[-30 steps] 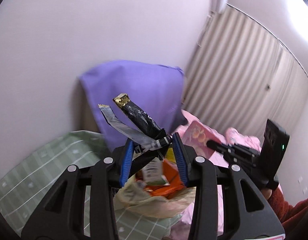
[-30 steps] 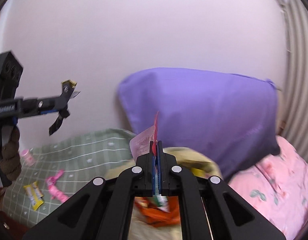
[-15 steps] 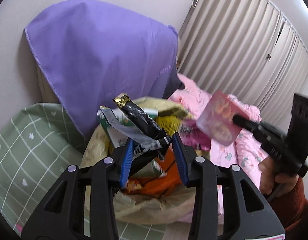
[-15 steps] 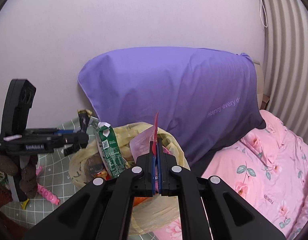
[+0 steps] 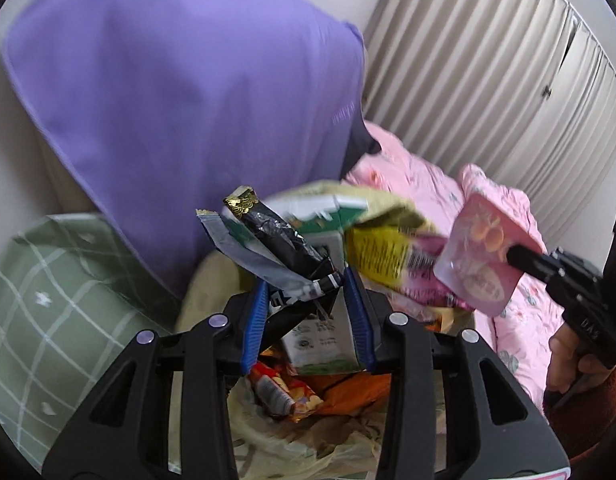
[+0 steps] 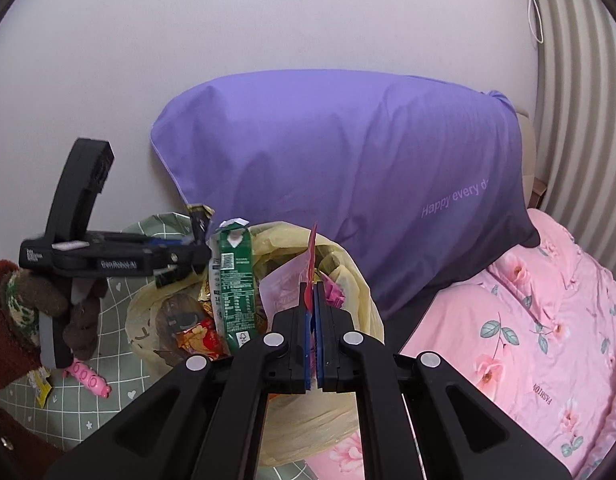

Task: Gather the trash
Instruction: 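Carry both wrappers into the yellow bag and open both grippers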

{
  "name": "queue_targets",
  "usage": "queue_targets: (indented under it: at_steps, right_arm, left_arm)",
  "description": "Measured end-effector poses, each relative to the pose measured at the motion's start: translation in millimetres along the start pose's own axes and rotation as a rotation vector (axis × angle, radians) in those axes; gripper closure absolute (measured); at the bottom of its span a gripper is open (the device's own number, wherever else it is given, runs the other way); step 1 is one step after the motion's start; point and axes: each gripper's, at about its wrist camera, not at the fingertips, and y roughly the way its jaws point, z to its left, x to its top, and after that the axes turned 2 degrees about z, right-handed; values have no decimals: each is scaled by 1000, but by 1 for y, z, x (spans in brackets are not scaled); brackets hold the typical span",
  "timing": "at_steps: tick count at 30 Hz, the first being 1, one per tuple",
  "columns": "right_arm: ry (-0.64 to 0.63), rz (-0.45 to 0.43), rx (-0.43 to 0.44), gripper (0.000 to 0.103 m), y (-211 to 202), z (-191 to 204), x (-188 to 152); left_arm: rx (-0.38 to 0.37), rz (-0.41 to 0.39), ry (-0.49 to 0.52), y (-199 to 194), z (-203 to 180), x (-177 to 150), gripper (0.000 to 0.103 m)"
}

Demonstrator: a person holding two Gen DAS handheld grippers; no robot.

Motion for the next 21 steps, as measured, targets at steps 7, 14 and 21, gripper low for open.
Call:
queue_targets:
  at_steps: [7,14,21]
  right_arm:
    - [9,47,17,99,25,-5,-3]
    - [2,53,37,99,38,0,-2]
    - [14,39,14,97,40,-6,-2]
  left_arm:
    - [-20,60,29,15,-18,-10,68]
    - [-29,54,29,-2,-26,-18,67]
    - [-34,15,-5,-22,-22,-23,54]
